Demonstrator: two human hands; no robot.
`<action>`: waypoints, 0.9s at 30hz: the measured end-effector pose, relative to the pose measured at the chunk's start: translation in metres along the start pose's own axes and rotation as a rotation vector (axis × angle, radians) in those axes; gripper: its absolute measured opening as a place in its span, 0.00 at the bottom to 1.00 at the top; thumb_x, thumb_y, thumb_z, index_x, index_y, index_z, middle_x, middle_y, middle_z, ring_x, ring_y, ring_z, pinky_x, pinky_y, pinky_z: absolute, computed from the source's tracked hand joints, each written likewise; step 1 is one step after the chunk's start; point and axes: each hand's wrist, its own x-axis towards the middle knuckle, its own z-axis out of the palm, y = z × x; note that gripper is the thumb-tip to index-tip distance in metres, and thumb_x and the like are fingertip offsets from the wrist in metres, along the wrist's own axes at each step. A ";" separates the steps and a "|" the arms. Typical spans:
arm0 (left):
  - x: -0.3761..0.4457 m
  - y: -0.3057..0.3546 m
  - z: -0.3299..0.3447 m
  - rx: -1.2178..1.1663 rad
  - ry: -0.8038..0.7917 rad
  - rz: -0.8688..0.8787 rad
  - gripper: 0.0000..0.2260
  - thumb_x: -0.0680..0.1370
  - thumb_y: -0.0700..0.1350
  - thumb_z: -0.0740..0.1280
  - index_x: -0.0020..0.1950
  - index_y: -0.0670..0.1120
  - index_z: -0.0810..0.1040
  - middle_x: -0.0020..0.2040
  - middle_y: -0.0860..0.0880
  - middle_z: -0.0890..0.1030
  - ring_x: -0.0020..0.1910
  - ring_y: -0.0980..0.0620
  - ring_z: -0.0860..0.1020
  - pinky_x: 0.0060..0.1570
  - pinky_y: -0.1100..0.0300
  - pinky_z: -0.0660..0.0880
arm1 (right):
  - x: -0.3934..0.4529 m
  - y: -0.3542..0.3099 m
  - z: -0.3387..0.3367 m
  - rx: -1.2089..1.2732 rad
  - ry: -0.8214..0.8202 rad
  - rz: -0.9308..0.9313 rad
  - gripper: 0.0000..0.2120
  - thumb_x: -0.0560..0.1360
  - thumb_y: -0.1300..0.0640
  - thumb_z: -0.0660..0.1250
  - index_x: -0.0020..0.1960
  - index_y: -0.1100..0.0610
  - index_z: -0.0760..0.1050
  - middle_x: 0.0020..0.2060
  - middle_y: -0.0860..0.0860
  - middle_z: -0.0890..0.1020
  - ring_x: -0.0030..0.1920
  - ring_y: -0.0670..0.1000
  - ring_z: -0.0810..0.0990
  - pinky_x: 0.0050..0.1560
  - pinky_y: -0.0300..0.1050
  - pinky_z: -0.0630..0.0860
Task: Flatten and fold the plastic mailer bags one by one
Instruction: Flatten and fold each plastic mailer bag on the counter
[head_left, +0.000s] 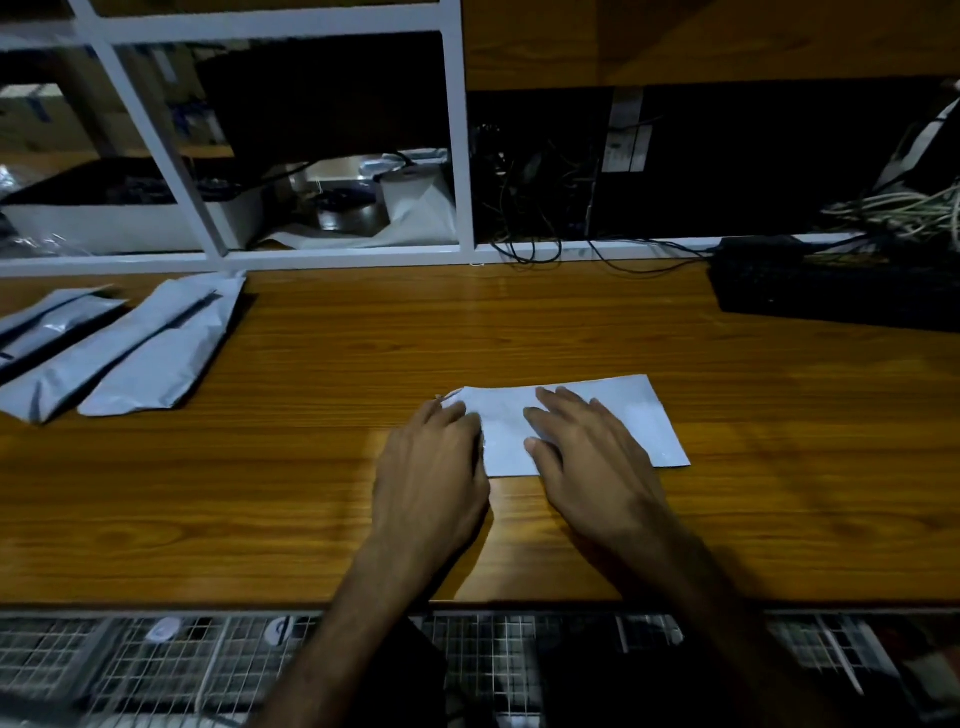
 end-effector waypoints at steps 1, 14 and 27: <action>-0.001 -0.001 0.003 0.017 -0.026 0.017 0.08 0.83 0.46 0.61 0.52 0.48 0.80 0.56 0.50 0.82 0.64 0.46 0.76 0.59 0.51 0.78 | -0.001 0.001 0.001 -0.005 -0.010 -0.001 0.23 0.86 0.47 0.55 0.79 0.50 0.67 0.81 0.48 0.64 0.81 0.49 0.58 0.81 0.48 0.51; 0.020 0.033 0.007 -0.274 -0.281 0.160 0.24 0.83 0.37 0.57 0.80 0.43 0.67 0.79 0.43 0.67 0.81 0.45 0.58 0.74 0.60 0.54 | -0.001 0.002 0.006 -0.037 -0.084 -0.005 0.32 0.82 0.46 0.41 0.83 0.55 0.57 0.83 0.51 0.58 0.83 0.49 0.52 0.82 0.47 0.43; 0.017 0.026 0.026 -0.125 -0.300 0.145 0.40 0.74 0.58 0.33 0.85 0.49 0.56 0.85 0.50 0.56 0.84 0.49 0.52 0.81 0.49 0.48 | -0.004 -0.004 0.009 -0.090 -0.098 0.063 0.35 0.80 0.45 0.36 0.84 0.57 0.48 0.84 0.54 0.48 0.84 0.51 0.44 0.82 0.49 0.39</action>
